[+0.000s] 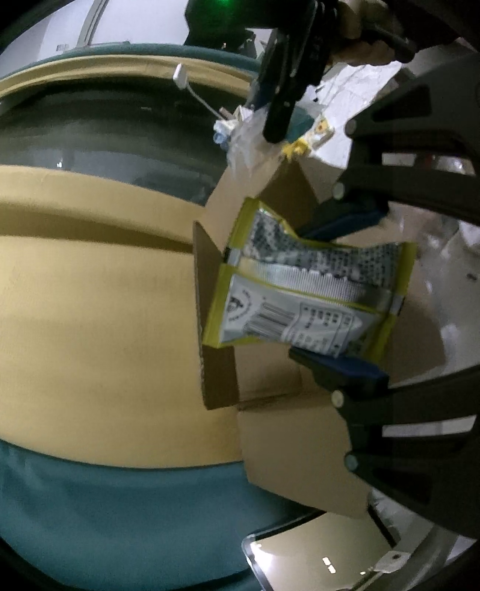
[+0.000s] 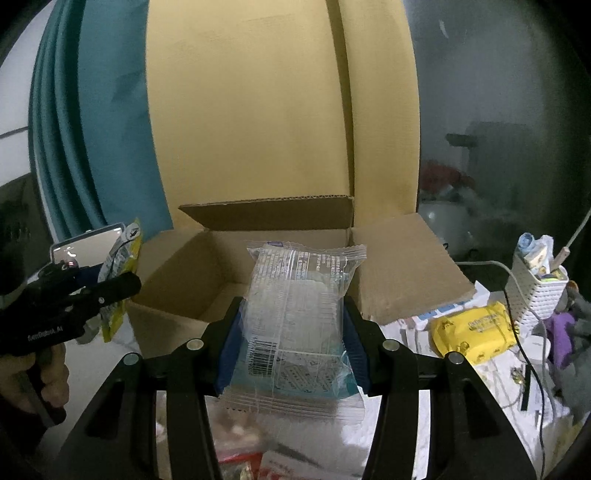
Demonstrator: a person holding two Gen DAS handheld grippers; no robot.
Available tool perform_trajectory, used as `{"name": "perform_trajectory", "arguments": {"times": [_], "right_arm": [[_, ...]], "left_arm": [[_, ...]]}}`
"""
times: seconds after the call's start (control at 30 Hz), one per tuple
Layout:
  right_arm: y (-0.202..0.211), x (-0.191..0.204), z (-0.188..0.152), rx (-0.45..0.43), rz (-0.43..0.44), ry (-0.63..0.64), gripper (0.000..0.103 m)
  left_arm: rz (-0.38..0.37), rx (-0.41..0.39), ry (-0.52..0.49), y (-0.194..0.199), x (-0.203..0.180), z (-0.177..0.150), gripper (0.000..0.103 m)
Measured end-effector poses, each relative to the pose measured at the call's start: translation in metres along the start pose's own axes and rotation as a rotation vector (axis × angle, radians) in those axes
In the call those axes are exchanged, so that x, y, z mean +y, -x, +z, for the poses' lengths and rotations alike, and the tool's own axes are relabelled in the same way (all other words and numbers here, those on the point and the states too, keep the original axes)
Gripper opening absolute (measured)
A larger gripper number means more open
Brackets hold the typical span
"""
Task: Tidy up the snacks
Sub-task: 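Lower both packs into the box and open both grippers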
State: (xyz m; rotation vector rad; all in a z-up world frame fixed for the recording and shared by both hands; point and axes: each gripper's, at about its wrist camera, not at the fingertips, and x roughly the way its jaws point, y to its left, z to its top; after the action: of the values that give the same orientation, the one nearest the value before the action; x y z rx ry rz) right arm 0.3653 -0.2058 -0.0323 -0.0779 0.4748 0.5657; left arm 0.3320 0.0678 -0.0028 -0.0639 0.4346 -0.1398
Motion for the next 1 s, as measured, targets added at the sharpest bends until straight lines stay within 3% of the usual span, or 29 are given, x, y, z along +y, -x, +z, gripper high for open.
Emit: {"name": "perform_trajectory", "arguments": {"times": [0.43,0.53,0.6,0.67,0.73,0.8,0.87,1.0], "right_arm": [[-0.053,0.001,0.031,-0.009,0.032,0.040,0.053],[-0.063,0.004,0.037,-0.009,0.040,0.044,0.054],[-0.069,0.004,0.041,-0.008,0.042,0.041,0.054],[-0.074,0.003,0.044,-0.007,0.046,0.035,0.054],[-0.081,0.002,0.046,-0.003,0.054,0.022,0.054],[-0.090,0.000,0.048,0.018,0.047,0.006,0.058],[-0.092,-0.001,0.049,0.022,0.038,-0.007,0.074],[-0.086,0.002,0.050,0.015,0.034,-0.010,0.079]], "left_arm": [[0.007,0.053,0.078,-0.053,0.029,0.014,0.059],[0.001,0.098,0.080,-0.066,0.031,0.014,0.066],[0.000,0.092,0.100,-0.068,0.034,0.014,0.083],[0.009,0.089,0.104,-0.069,0.035,0.014,0.090],[0.011,0.096,0.107,-0.069,0.035,0.013,0.091],[0.009,0.097,0.106,-0.067,0.035,0.013,0.092],[0.008,0.093,0.102,-0.062,0.035,0.013,0.092],[0.003,0.087,0.104,-0.052,0.032,0.017,0.092]]}}
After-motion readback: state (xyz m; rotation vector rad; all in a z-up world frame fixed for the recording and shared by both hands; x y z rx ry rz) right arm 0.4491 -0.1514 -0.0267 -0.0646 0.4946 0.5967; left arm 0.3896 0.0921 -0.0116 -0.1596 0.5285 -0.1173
